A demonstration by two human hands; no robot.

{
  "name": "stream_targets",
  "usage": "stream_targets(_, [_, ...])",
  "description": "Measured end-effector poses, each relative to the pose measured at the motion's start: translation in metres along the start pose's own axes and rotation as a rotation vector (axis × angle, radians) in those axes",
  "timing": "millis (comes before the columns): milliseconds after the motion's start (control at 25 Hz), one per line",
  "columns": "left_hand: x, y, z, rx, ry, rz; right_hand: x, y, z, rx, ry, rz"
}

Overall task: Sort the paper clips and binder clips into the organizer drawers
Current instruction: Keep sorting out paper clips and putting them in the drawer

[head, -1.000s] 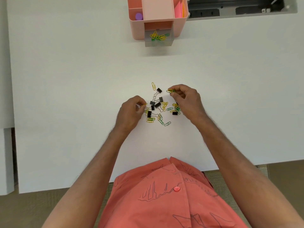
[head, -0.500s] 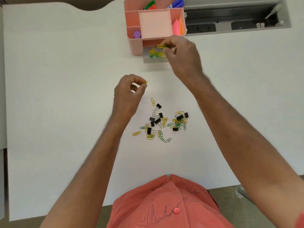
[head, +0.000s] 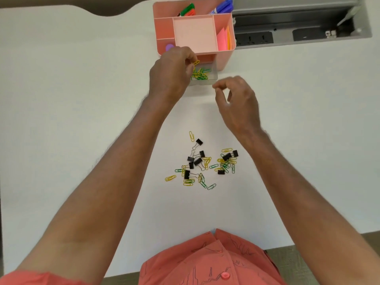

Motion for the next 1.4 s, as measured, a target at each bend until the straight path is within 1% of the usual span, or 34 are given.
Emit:
stream_targets(80, [0.001,-0.004,0.004,-0.014,-0.065,-0.001,0.011,0.026,0.005,-0.02,-0.028,0.038])
stream_targets(160, [-0.001,0.0,0.008,0.002,-0.072,0.017,0.019,0.047,0.008,-0.048,-0.056,0.072])
stream_targets(280, [-0.008,0.026,0.016,0.049,0.027,0.053,0.025,0.074,0.016,-0.13,-0.087,0.115])
stream_targets(360, [-0.017,0.06,0.029,0.033,0.086,0.046,0.024,0.091,0.024,-0.219,-0.063,0.099])
stream_targets(400, [-0.022,0.081,0.038,0.007,0.103,0.022,0.023,0.099,0.028,-0.262,-0.018,0.074])
stream_targets(480, [-0.036,0.124,0.057,-0.063,0.132,-0.046,0.022,0.111,0.036,-0.341,0.147,0.032])
stream_targets(600, [-0.055,0.189,0.082,-0.148,0.153,-0.136,0.021,0.125,0.046,-0.473,0.416,0.047])
stream_targets(680, [-0.063,0.221,0.097,-0.197,0.137,-0.173,0.022,0.129,0.051,-0.542,0.495,0.054])
stream_targets(720, [-0.064,0.235,0.103,-0.221,0.117,-0.187,0.021,0.132,0.053,-0.55,0.505,0.051])
stream_targets(880, [-0.066,0.254,0.116,-0.266,0.068,-0.238,0.02,0.135,0.06,-0.463,0.442,0.041])
stream_targets(1000, [-0.057,0.247,0.119,-0.262,0.08,-0.217,0.019,0.143,0.066,-0.391,0.409,0.021])
stream_targets(1200, [-0.043,0.231,0.122,-0.269,0.122,-0.23,0.018,0.152,0.075,-0.26,0.468,-0.007])
stream_targets(1400, [-0.036,0.229,0.125,-0.255,0.063,-0.227,0.02,0.155,0.078,-0.188,0.594,-0.074])
Point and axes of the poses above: each hand's wrist, its own y-axis away from the middle knuckle, its own z-axis out of the palm, x = y × z, the point moved 2 cm from there along -y, towards the middle knuckle, and after that the axes turned 15 degrees about -x, right-handed, at the moved point
